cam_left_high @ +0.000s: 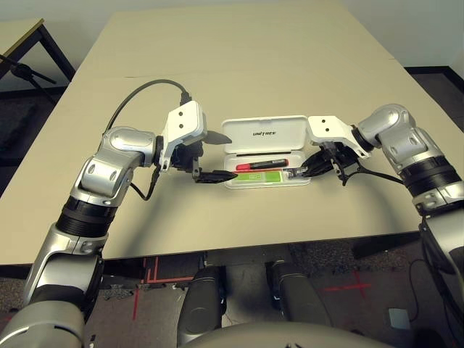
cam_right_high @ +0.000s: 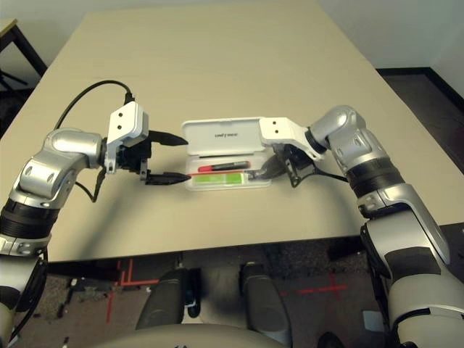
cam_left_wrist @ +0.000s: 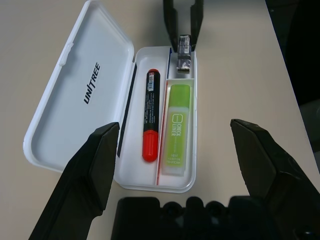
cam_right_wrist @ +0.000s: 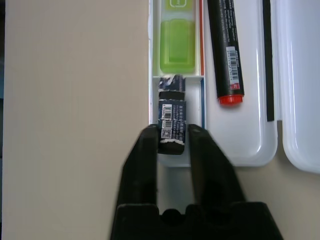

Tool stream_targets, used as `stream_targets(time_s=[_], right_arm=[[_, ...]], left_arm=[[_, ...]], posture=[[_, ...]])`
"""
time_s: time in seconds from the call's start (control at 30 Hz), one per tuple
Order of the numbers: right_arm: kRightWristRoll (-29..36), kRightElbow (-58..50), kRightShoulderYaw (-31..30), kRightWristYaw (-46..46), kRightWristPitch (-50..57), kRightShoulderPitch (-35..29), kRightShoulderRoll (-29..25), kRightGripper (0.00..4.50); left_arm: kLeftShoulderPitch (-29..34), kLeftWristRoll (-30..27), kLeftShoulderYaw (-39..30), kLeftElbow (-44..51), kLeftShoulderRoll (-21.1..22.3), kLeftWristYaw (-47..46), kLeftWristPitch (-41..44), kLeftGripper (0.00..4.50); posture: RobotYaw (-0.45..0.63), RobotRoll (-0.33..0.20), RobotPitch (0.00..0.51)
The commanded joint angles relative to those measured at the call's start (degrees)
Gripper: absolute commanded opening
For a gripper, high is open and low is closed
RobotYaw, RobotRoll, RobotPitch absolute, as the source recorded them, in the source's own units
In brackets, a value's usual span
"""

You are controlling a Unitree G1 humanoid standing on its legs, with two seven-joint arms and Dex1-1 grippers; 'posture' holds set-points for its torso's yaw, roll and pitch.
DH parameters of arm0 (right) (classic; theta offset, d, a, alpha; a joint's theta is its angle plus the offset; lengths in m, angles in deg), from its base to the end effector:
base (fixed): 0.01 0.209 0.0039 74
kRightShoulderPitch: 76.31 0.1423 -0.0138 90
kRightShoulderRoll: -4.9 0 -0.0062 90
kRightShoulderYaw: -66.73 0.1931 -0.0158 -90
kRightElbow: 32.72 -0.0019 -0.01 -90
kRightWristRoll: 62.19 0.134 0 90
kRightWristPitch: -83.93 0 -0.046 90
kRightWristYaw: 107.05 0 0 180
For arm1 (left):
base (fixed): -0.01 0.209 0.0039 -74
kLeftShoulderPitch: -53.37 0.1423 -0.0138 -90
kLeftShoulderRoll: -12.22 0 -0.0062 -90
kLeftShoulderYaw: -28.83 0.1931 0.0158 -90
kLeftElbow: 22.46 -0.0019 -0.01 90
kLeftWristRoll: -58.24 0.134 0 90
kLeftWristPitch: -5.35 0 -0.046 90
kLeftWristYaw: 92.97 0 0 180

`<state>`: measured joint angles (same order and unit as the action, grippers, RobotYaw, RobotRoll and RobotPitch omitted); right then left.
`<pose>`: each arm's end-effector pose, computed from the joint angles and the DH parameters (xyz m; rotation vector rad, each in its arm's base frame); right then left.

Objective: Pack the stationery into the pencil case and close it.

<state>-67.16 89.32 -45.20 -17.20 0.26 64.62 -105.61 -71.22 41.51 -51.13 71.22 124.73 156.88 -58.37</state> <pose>0.3419 -0.2144 0.1854 -0.8082 0.5747 1.4841 0.2849 0.2073 0.1908 0.4826 0.1661 -1.3279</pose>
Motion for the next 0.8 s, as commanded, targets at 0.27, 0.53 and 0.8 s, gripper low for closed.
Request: stream_targets(time_s=[0.27,0.53,0.8], right_arm=[[8.9,-1.3,-0.2,-2.4,1.5,1.1,-7.3,4.45],[21.3,1.0,-5.8,-2.4,-0.6,2.8,-23.3,4.5],[30.1,4.9,0.0,-2.4,-4.7,-0.5,-24.8,4.5]], left_arm=[[-1.4,0.5,-1.1,-4.2,0.6,-1.1,0.0,4.5],[-10.5,3.8,-2.7,-22.6,-0.4,-5.0,-2.8,3.94],[-18.6,8.4,-2.7,-41.3,-3.9,-10.0,-8.3,0.8]], posture=[[0.03,0.0,0.129],[-0.01,0.0,0.132],[-0.03,0.0,0.131]])
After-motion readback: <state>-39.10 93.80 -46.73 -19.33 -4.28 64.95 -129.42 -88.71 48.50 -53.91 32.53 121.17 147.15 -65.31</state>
